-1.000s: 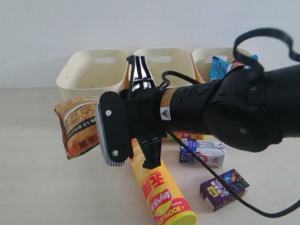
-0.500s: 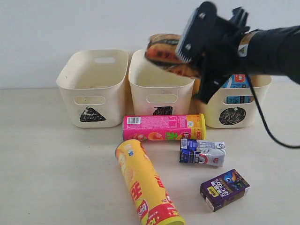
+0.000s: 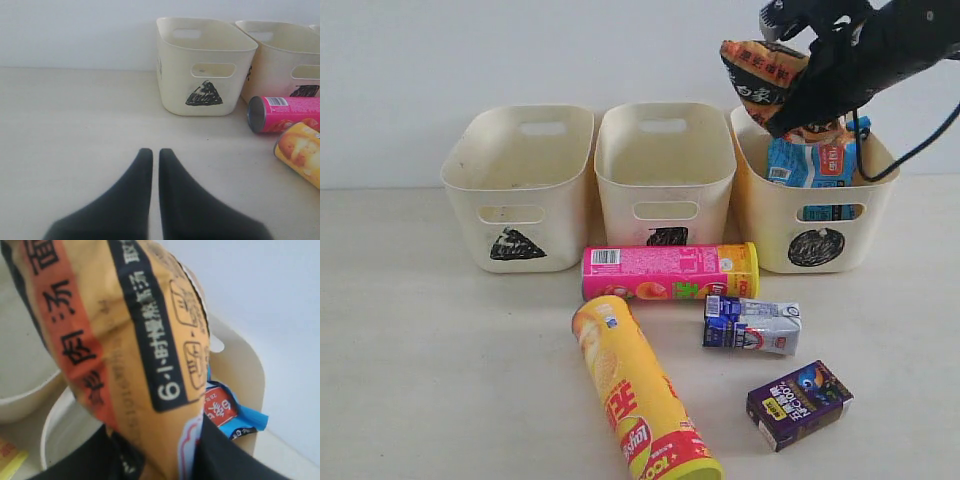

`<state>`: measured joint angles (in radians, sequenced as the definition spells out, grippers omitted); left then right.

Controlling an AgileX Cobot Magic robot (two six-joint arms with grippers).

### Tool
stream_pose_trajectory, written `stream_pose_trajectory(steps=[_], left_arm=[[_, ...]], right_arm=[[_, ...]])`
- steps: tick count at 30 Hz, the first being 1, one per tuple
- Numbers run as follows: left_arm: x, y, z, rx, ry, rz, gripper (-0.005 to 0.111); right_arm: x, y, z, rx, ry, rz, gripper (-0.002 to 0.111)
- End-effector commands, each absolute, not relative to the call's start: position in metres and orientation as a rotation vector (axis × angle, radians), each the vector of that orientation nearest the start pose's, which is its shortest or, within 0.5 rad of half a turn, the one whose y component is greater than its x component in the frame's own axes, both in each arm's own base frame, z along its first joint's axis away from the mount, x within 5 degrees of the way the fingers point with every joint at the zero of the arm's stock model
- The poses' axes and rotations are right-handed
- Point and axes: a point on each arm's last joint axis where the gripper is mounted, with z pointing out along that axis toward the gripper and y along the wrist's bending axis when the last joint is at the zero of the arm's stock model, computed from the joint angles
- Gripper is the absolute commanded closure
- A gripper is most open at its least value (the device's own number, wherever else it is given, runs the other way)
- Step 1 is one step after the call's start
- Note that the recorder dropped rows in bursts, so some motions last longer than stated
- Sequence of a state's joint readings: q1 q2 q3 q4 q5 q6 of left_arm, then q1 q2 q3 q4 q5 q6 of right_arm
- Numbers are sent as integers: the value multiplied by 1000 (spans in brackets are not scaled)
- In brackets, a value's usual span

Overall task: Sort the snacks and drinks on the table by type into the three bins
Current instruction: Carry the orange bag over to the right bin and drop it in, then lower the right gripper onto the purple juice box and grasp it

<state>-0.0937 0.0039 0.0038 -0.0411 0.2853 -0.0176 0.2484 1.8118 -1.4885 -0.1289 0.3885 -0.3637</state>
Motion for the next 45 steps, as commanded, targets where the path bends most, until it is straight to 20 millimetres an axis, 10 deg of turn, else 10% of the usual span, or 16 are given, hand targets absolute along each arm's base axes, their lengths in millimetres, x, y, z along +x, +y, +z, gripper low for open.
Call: stream_pose_trajectory(steps=[1, 14, 24, 31, 35, 45], left_arm=[[54, -6, 188, 33, 1762, -121, 103], [54, -6, 188, 33, 1762, -121, 103], [54, -6, 188, 33, 1762, -121, 103], [54, -6, 188, 33, 1762, -121, 103], [54, -6, 188, 33, 1762, -121, 103], [54, -6, 188, 33, 1762, -121, 103]], right_arm=[[442, 91, 295, -701, 2186, -45, 108], [486, 48, 276, -349, 2273, 304, 108], [494, 43, 267, -316, 2249, 328, 23], [464, 37, 324, -437, 2216, 187, 60], [436, 39, 347, -547, 2287, 210, 105], [362, 56, 348, -936, 2482, 297, 108]])
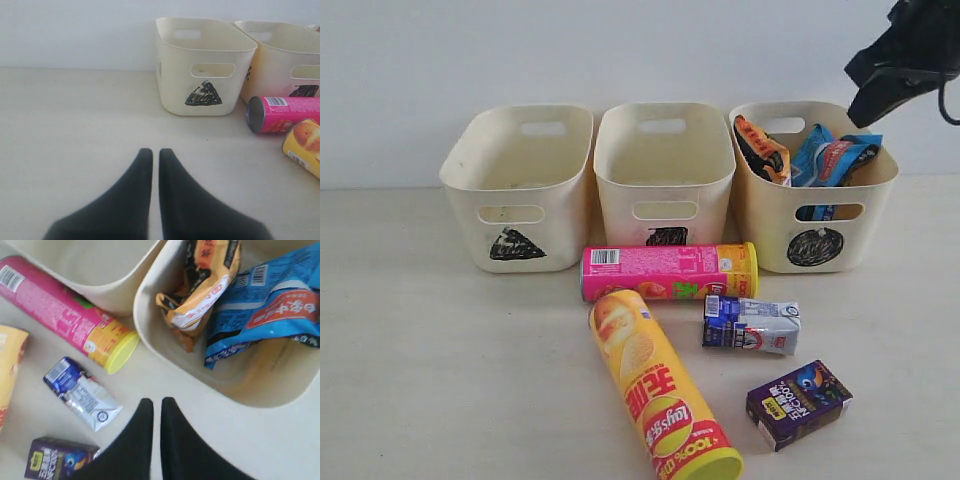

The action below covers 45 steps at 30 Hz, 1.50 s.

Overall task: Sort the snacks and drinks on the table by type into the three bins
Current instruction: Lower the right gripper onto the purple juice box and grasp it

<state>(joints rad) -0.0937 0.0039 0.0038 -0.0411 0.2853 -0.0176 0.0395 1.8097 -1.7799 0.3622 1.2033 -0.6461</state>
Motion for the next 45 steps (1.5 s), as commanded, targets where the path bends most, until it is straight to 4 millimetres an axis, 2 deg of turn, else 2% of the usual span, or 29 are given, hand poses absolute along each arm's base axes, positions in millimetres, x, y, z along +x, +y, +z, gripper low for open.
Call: stream_pose_trajectory(steps=[1, 4, 5, 10, 14, 17, 19, 22, 24, 27, 32, 45], left_arm=[[54, -6, 188, 33, 1762, -121, 103], [54, -6, 188, 33, 1762, -121, 103], [54, -6, 188, 33, 1762, -121, 103], [54, -6, 188, 34, 1765, -121, 103], [54, -6, 188, 33, 1763, -121, 103], [54, -6, 188, 33, 1763, -121, 103], [54, -6, 188, 33, 1763, -121, 103], [54, -6, 188, 33, 1763, -121, 103], [54, -6, 188, 33, 1763, -121, 103], [54, -6, 188, 33, 1763, -121, 103], [55, -6, 188, 33, 1761, -121, 103], [55, -6, 188, 33, 1761, -121, 103]], right_arm=[[348, 63, 339, -1054, 2470, 301, 108], [316, 80, 322, -1318, 2412, 317, 108], [304, 88, 308, -1454, 2385, 338, 108], [278, 112, 264, -1787, 2320, 429, 108], [264, 128, 246, -1930, 2260, 454, 105], [255, 138, 236, -2047, 2173, 446, 88], [251, 140, 229, -2130, 2112, 403, 69], [250, 132, 216, -2275, 1991, 286, 44], [252, 127, 208, -2316, 1945, 181, 39], [253, 125, 197, -2328, 1870, 87, 39], [257, 126, 194, -2372, 1704, 12, 39], [274, 132, 162, -2378, 1693, -17, 39]])
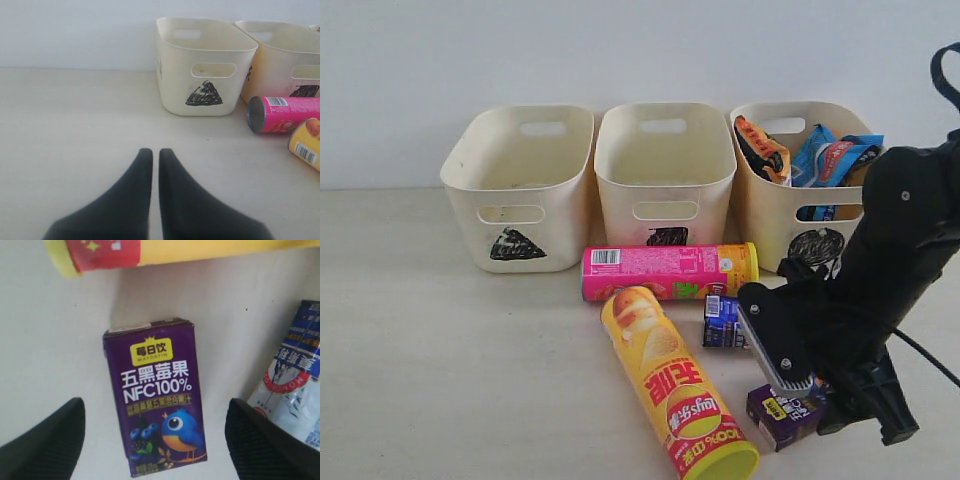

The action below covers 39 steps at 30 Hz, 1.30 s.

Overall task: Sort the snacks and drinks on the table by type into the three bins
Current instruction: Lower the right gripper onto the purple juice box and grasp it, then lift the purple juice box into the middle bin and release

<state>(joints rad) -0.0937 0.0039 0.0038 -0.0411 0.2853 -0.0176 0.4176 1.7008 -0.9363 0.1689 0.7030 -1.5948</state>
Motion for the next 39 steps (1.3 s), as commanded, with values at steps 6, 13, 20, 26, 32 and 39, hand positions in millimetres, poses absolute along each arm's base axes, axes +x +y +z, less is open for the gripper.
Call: stream_pose_trajectory(steps=[6, 13, 20, 26, 32, 39], left_arm=[[55, -6, 188, 33, 1761, -121, 103], [54, -6, 188, 34, 1765, -121, 103], [54, -6, 188, 34, 1765, -121, 103], [54, -6, 188, 34, 1765, -121, 103], [54, -6, 188, 33, 1763, -121, 103], [54, -6, 188, 33, 1763, -121, 103]], right_arm=[[279, 134, 148, -2380, 1701, -21, 39], [283, 134, 131, -2417, 1701, -24, 39], [287, 135, 124, -2419, 1670, -56, 58], [286, 131, 128, -2494, 1613, -100, 105], [278, 127, 152, -2472, 1647, -92, 106], [270, 124, 203, -2191, 1753, -178, 106]])
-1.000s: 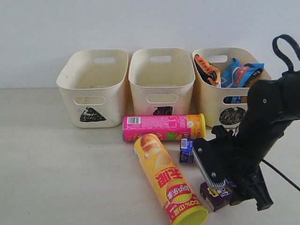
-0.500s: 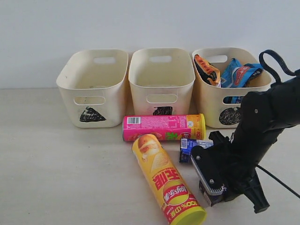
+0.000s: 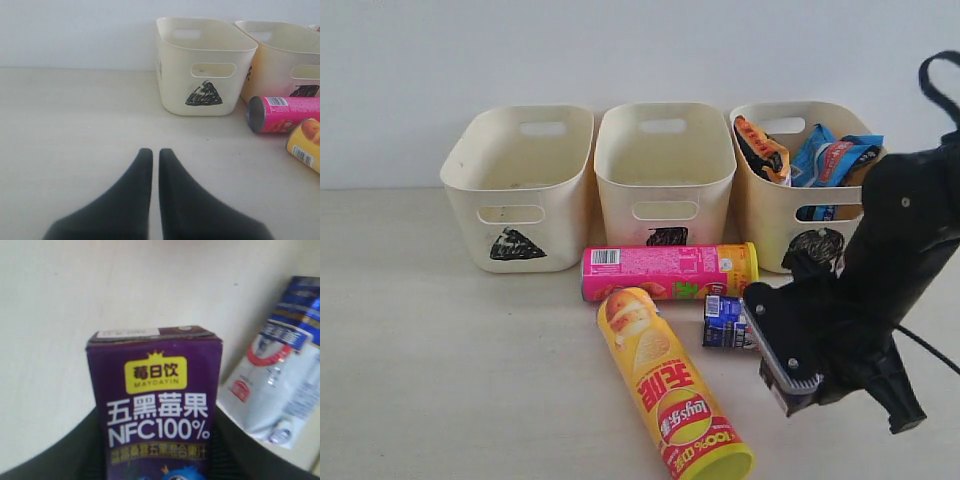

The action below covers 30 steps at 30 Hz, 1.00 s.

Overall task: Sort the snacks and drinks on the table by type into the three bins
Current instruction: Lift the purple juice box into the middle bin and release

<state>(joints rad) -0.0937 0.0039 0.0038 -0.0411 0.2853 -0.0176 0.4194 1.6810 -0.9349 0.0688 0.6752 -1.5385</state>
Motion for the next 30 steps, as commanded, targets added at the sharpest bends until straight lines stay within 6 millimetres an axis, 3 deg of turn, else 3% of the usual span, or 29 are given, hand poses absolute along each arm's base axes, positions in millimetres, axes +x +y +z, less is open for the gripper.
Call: stream_pose_trajectory(steps=[1, 5, 8, 15, 21, 30], left_arm=[[54, -6, 188, 33, 1763, -121, 103], [54, -6, 188, 33, 1763, -121, 103], [54, -6, 188, 33, 1763, -121, 103], [54, -6, 188, 33, 1763, -121, 103], [54, -6, 188, 33, 1763, -121, 103], [54, -6, 188, 33, 1763, -121, 103]], right_arm=[[271, 124, 212, -2074, 1800, -194, 106], [277, 126, 246, -1622, 1865, -221, 106], [285, 129, 261, -1377, 1842, -205, 106], [317, 142, 286, -988, 1837, -79, 106], [356, 159, 295, -806, 1791, -3, 106], [424, 189, 278, -730, 1787, 43, 106]])
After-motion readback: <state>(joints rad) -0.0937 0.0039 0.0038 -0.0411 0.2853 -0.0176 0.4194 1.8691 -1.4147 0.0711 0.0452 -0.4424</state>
